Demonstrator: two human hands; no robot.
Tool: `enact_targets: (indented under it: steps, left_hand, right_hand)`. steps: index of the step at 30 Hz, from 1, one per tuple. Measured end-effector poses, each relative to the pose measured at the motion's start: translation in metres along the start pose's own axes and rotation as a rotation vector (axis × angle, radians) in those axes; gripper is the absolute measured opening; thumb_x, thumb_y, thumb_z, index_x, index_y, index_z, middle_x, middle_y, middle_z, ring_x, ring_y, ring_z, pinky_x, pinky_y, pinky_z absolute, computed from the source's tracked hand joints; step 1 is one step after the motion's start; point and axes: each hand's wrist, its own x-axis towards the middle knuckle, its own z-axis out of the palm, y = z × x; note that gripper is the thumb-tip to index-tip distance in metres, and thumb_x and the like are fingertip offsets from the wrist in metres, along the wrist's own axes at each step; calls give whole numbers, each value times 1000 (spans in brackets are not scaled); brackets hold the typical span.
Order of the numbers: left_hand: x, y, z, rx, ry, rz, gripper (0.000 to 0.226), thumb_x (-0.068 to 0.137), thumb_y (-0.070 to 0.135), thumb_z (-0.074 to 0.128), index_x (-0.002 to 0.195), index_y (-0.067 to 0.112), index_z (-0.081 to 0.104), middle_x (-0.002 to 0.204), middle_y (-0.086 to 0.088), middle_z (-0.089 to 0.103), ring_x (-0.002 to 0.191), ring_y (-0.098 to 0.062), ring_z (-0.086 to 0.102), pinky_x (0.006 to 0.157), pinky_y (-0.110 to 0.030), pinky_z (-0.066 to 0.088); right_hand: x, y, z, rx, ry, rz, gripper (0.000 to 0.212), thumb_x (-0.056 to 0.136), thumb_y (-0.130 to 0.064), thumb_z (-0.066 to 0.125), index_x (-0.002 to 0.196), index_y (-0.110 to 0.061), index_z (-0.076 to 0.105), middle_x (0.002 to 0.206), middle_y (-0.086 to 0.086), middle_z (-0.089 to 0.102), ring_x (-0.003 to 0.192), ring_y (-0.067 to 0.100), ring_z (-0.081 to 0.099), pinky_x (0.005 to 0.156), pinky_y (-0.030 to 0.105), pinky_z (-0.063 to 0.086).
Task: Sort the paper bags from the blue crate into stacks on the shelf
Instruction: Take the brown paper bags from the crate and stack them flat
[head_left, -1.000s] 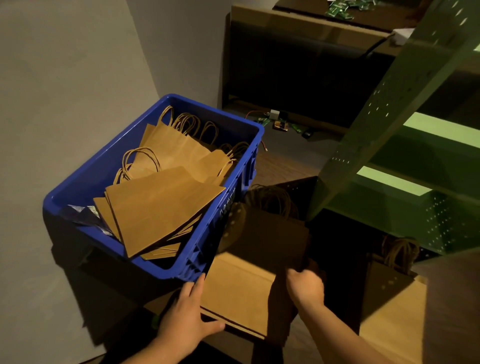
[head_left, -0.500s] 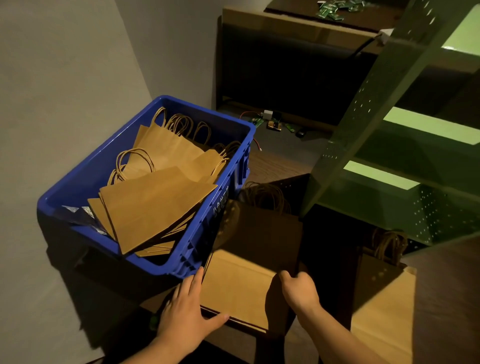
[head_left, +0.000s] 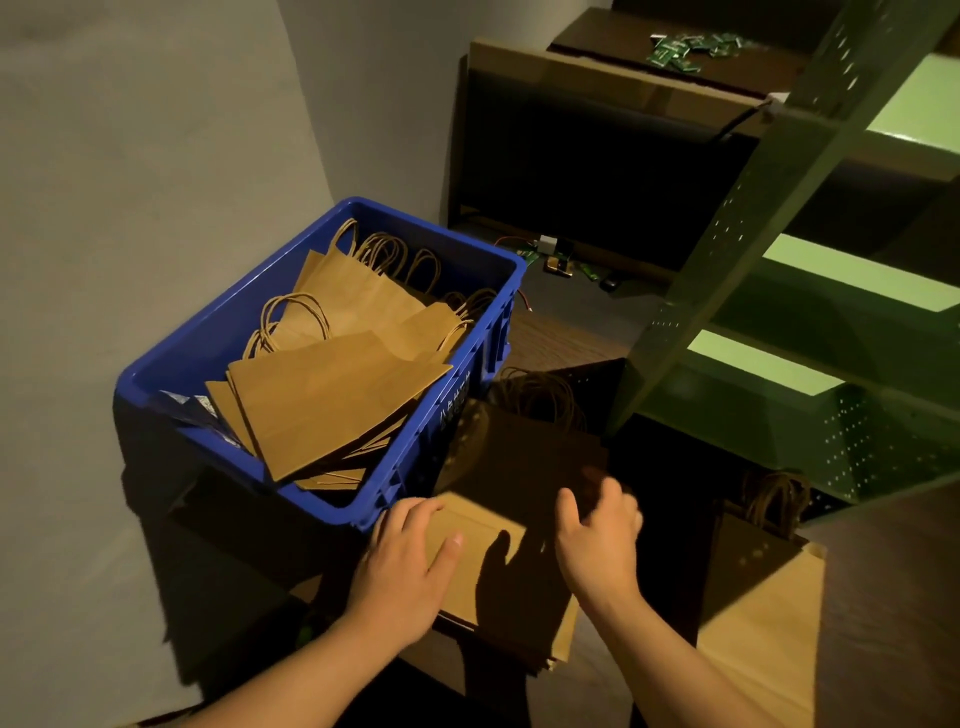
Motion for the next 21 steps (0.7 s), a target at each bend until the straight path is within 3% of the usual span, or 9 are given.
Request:
enact_targets:
  steps: [4, 8, 10, 13, 18, 21]
  left_hand:
    - [8, 23, -24, -170, -6, 76, 35, 103, 53, 44, 134, 40, 54, 118, 21, 56, 95, 2, 60, 77, -21, 53]
    - [9, 42, -51, -377, 90, 188, 32, 101, 51, 46, 122, 38, 65, 86, 11, 68, 69, 1, 64, 64, -27, 54]
    - [10, 51, -68, -478, 163, 226, 26, 103, 43, 50, 118, 33, 68, 81, 8, 70, 63, 3, 63, 63, -25, 53]
    - [12, 58, -94, -667, 236, 288, 29, 97, 52, 49, 110, 35, 69, 77, 4, 70, 53, -6, 61, 55, -28, 50]
    - [29, 43, -135, -801, 414, 115, 16, 104, 36, 54, 104, 34, 70, 81, 1, 71, 64, -15, 65, 61, -31, 53]
    - [41, 18, -156, -606, 388, -15, 15, 97, 44, 60, 111, 38, 63, 96, 9, 69, 91, -13, 68, 75, -31, 57]
  right_hand:
    - [-3, -33, -2, 121, -11, -163, 35, 102, -40, 56, 135, -29, 53, 117, -15, 48, 119, 16, 54, 95, 40, 56]
    - [-5, -75, -6, 154, 0, -296, 26, 103, -32, 58, 128, -28, 60, 119, -13, 58, 111, 4, 56, 83, 16, 45]
    - [-4, -97, -7, 174, -6, -345, 17, 103, -31, 58, 119, -31, 61, 115, -9, 62, 105, 5, 59, 82, 20, 47]
    - [-4, -128, -7, 220, -60, -401, 10, 102, -32, 59, 112, -35, 61, 108, -12, 65, 96, 2, 63, 79, 25, 53]
    - [5, -175, 2, 119, -211, -486, 25, 102, -37, 59, 125, -28, 60, 119, -11, 62, 97, -1, 62, 75, 16, 50]
    - [19, -198, 17, -38, -322, -514, 39, 101, -41, 59, 135, -22, 55, 124, -4, 59, 103, 7, 61, 83, 24, 54]
